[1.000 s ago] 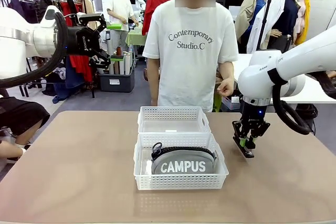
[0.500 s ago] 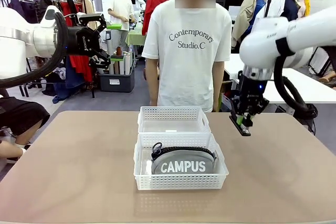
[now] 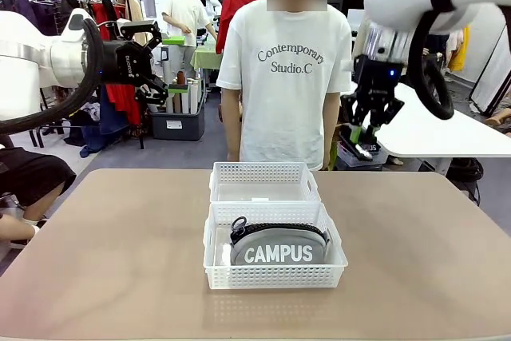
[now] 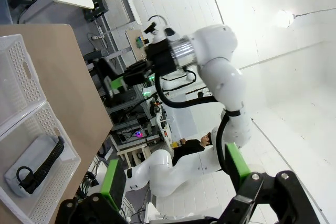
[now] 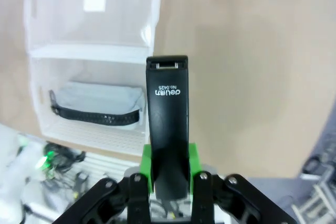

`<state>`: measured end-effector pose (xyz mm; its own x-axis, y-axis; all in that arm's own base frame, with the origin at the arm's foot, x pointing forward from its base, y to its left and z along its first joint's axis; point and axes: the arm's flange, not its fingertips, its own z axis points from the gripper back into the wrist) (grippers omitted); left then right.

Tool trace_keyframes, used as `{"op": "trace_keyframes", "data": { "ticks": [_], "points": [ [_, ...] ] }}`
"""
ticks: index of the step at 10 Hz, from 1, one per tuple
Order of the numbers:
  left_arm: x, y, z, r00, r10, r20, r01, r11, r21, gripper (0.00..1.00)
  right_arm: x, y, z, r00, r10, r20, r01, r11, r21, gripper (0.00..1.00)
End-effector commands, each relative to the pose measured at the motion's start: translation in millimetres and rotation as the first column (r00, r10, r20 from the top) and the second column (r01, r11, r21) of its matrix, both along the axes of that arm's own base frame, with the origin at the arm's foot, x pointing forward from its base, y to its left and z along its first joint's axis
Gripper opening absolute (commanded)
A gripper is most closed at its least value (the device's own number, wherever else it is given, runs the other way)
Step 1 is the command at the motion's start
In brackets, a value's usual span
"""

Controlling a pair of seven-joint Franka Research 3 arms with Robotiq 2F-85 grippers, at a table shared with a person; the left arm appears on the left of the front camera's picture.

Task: Distribute items into two baskets.
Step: Pick up the Stapler that the person points to, then place the picked Stapler into the Organizing basket as instructed by the person.

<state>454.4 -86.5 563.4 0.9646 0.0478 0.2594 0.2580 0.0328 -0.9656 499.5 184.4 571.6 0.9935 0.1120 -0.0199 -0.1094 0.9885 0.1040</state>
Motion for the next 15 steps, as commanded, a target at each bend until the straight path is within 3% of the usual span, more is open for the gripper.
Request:
{"op": "trace_keyframes", "data": {
  "ticks": [1,6,9,15],
  "points": [
    [-2,0,2,1.0,0.001,-0.005,-0.001,1.0,-0.014,1.0,8,11,38,1.0,0.002,0.0,-0.002,1.0,0.013,0.0],
    [-2,0,2,1.0,0.001,-0.005,-0.001,1.0,-0.014,1.0,9,13,112,0.997,0.019,0.071,-0.024,0.998,0.064,0.0],
    [-2,0,2,1.0,0.001,-0.005,-0.001,1.0,-0.014,1.0,11,5,116,0.993,0.018,0.114,-0.027,0.997,0.079,0.0],
    [-2,0,2,1.0,0.001,-0.005,-0.001,1.0,-0.014,1.0,6,7,115,0.994,0.028,0.101,-0.033,0.998,0.044,0.0]
  ]
}}
